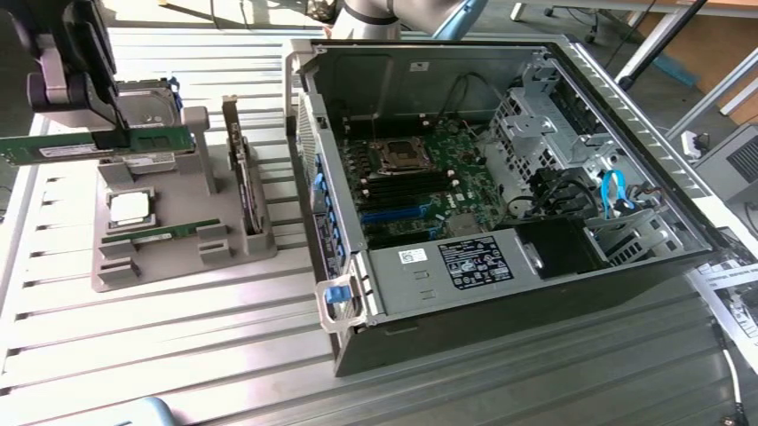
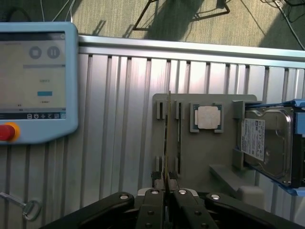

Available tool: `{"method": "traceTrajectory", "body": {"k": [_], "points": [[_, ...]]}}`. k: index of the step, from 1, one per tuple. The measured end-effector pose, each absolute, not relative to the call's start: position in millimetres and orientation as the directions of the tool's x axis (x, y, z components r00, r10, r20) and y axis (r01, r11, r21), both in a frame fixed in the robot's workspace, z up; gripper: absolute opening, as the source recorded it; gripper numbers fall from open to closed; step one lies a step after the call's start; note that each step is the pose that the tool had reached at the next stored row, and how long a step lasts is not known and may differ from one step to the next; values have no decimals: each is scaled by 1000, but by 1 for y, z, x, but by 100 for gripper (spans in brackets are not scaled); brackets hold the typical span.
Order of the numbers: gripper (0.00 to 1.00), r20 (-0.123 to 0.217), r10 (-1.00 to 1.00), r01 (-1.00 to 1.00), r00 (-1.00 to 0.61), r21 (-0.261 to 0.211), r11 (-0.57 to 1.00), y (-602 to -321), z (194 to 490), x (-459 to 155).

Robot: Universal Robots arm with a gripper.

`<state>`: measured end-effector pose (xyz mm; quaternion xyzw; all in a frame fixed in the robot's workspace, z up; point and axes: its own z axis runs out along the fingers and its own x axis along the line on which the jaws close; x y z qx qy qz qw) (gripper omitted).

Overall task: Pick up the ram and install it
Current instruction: 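Pick up the ram and move it above insertion slot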

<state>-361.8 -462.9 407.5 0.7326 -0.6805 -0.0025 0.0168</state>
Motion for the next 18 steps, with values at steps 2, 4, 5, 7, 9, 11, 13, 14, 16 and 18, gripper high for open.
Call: {"method": "traceTrajectory", "body": {"k": [2, 4, 5, 7, 9, 11, 13, 14, 16, 18], "points": [[14, 19, -997, -997, 74, 28, -73, -463, 410, -362], [14, 19, -997, -997, 74, 28, -73, -463, 412, -362], [14, 19, -997, -997, 74, 28, -73, -463, 413, -362], [14, 19, -997, -997, 74, 28, -73, -463, 415, -362], [14, 19, -997, -997, 74, 28, -73, -463, 416, -362], [14, 19, -997, -997, 74, 28, -73, -463, 416, -362], [14, 19, -997, -997, 74, 28, -73, -463, 416, -362], [14, 19, -997, -997, 74, 28, -73, -463, 416, -362], [14, 19, -997, -997, 74, 28, -73, -463, 416, -362], [14, 19, -997, -997, 74, 28, -73, -463, 417, -362]]}}
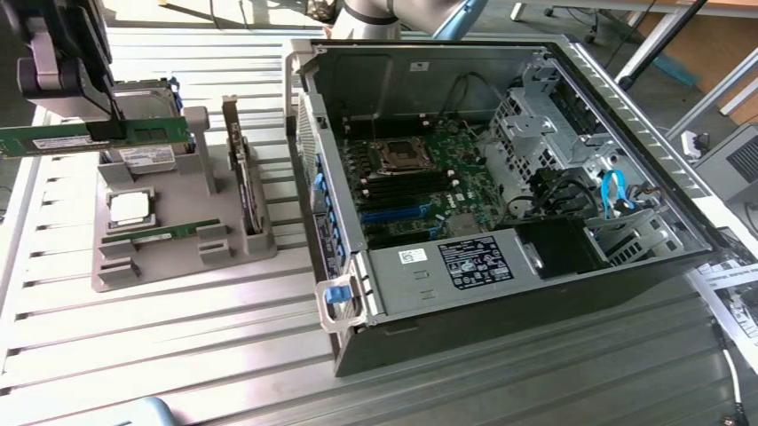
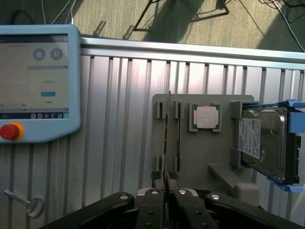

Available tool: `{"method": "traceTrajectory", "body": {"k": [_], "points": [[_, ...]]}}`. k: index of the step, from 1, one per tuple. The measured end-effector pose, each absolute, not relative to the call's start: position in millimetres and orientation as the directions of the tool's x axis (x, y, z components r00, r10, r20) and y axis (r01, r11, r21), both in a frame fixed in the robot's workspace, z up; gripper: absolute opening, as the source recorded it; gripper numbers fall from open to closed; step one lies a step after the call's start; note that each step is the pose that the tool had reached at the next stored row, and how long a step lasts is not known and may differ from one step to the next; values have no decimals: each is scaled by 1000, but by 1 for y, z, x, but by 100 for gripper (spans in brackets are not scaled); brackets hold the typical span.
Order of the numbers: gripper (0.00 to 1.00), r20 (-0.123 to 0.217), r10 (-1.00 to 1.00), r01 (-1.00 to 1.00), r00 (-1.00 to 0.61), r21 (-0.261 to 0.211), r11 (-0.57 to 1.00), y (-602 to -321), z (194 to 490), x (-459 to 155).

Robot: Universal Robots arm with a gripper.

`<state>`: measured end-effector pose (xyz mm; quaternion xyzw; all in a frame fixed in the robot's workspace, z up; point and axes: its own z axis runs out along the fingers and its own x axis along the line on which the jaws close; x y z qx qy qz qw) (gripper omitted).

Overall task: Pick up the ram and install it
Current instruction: 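Pick up the ram and move it above insertion slot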

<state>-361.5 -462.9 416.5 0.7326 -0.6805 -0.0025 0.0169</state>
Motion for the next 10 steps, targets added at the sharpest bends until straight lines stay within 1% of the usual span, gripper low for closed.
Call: {"method": "traceTrajectory", "body": {"k": [10], "points": [[14, 19, -997, -997, 74, 28, -73, -463, 416, -351]]}}
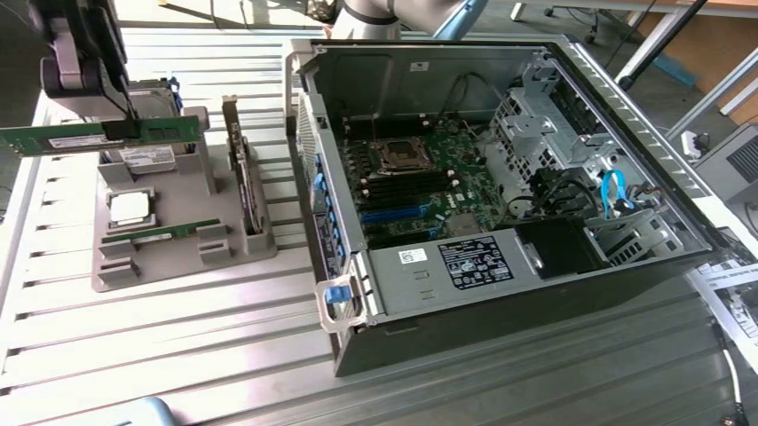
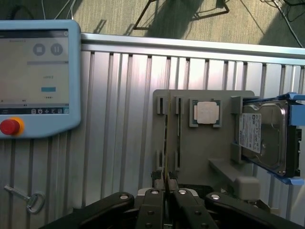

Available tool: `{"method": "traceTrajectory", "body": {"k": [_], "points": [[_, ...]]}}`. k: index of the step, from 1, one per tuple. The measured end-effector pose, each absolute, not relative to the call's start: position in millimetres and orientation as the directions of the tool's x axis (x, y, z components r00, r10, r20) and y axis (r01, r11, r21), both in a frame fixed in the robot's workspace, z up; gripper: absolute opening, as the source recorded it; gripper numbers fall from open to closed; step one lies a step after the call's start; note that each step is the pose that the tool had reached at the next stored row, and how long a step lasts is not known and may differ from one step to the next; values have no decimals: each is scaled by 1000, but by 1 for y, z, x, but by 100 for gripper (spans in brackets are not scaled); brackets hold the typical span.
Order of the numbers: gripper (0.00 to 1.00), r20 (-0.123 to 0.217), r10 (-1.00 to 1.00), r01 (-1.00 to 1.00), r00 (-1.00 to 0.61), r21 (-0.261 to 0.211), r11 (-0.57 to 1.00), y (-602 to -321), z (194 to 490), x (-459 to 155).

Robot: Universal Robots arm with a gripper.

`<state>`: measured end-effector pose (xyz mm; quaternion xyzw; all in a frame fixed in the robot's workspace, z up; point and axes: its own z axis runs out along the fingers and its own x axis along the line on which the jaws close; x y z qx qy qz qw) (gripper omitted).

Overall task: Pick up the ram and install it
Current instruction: 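Pick up the ram and move it above insertion slot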

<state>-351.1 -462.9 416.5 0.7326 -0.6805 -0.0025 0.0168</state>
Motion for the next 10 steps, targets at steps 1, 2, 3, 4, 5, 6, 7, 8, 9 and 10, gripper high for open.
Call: {"method": "traceTrajectory", "body": {"k": [1, 2, 3, 4, 5, 6, 7, 8, 9, 10], "points": [[14, 19, -997, -997, 74, 28, -73, -463, 416, -349], [14, 19, -997, -997, 74, 28, -73, -463, 416, -348], [14, 19, -997, -997, 74, 28, -73, -463, 416, -347], [14, 19, -997, -997, 74, 28, -73, -463, 416, -345], [14, 19, -997, -997, 74, 28, -73, -463, 416, -344], [14, 19, -997, -997, 74, 28, -73, -463, 416, -343], [14, 19, -997, -997, 74, 28, -73, -463, 416, -341], [14, 19, -997, -997, 74, 28, -73, -463, 416, -339], [14, 19, -997, -997, 74, 28, -73, -463, 416, -336], [14, 19, -997, -997, 74, 28, -73, -463, 416, -334]]}}
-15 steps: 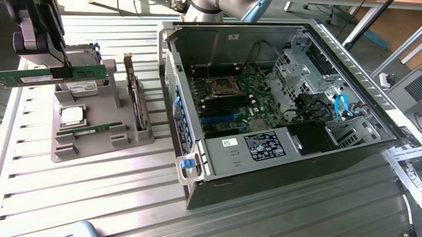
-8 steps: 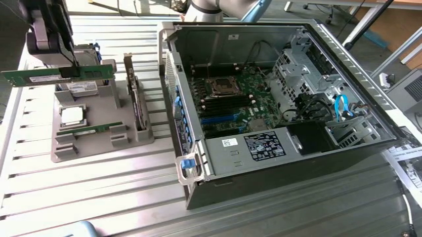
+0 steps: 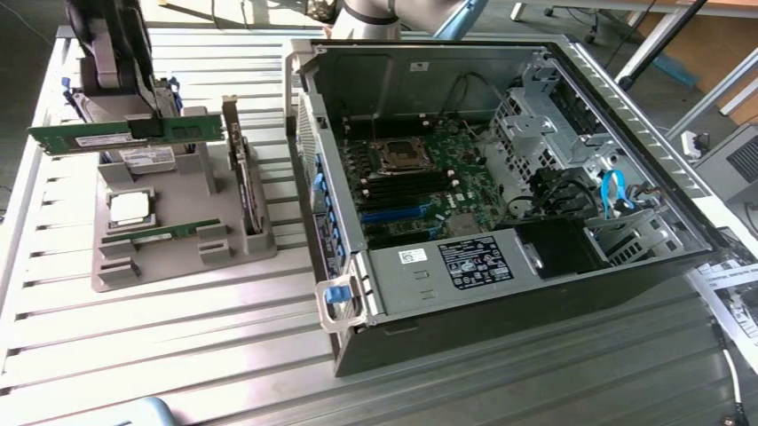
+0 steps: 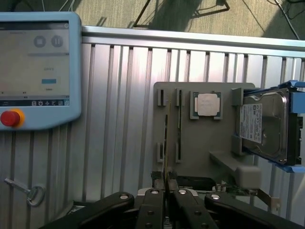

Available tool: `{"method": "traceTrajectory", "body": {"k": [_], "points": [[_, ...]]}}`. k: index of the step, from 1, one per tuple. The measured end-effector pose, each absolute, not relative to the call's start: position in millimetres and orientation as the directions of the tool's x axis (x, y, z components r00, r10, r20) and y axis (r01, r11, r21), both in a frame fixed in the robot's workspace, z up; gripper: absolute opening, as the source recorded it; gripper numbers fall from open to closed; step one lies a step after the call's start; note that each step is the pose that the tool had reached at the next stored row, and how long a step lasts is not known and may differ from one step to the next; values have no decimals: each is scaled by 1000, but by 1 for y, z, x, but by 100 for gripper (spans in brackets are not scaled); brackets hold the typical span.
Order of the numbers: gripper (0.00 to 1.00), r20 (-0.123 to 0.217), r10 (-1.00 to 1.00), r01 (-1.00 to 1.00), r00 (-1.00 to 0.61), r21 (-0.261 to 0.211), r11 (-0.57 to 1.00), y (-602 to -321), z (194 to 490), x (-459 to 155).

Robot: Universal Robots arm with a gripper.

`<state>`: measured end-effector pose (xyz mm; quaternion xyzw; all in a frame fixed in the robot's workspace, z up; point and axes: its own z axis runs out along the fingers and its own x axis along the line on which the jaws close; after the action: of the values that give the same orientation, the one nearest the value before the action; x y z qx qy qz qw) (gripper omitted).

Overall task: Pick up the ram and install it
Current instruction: 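Pick up the ram and move it above insertion slot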

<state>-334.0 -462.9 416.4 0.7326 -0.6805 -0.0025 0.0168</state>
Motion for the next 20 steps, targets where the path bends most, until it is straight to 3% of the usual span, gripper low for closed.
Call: {"method": "traceTrajectory", "body": {"k": [20], "points": [[14, 23, -997, -997, 74, 28, -73, -463, 416, -299]]}}
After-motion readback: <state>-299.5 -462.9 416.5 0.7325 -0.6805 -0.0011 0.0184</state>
